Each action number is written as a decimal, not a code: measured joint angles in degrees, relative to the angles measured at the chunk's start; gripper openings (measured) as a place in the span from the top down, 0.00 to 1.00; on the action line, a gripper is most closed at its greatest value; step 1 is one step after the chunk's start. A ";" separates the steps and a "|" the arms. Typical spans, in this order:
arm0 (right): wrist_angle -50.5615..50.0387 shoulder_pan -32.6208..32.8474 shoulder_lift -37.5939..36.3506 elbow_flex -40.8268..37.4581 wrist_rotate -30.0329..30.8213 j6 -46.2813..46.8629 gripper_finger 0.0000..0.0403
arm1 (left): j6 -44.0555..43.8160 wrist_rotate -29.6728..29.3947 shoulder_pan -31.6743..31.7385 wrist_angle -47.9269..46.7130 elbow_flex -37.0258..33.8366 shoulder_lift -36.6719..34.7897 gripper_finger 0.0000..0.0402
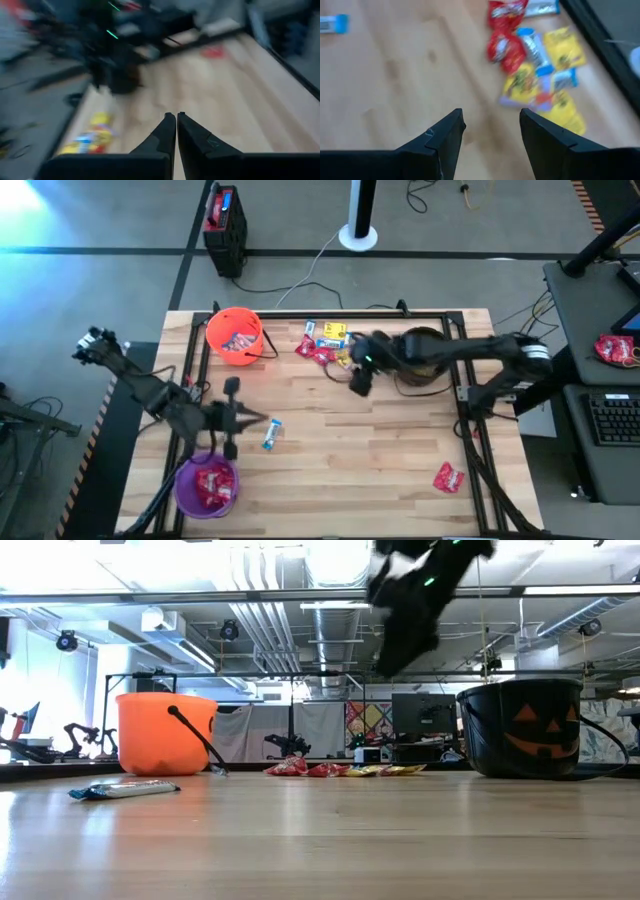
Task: Sort candy by brand, put in halloween buckets
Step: Put the yellow candy into the black bucket
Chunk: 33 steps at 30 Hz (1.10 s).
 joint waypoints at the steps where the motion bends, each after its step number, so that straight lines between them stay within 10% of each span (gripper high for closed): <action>1: -0.03 -1.30 2.05 1.59 -0.04 -2.19 0.54 | -0.07 -3.23 0.01 1.69 -0.54 -1.08 1.00; 11: -0.85 -7.25 17.79 8.84 -0.09 -15.80 0.54 | 0.76 -38.56 0.08 3.64 -2.01 -8.08 1.00; 33: 9.60 -12.05 30.49 8.99 -4.21 -12.71 0.54 | 15.51 -39.70 0.41 -0.21 -2.72 -8.43 1.00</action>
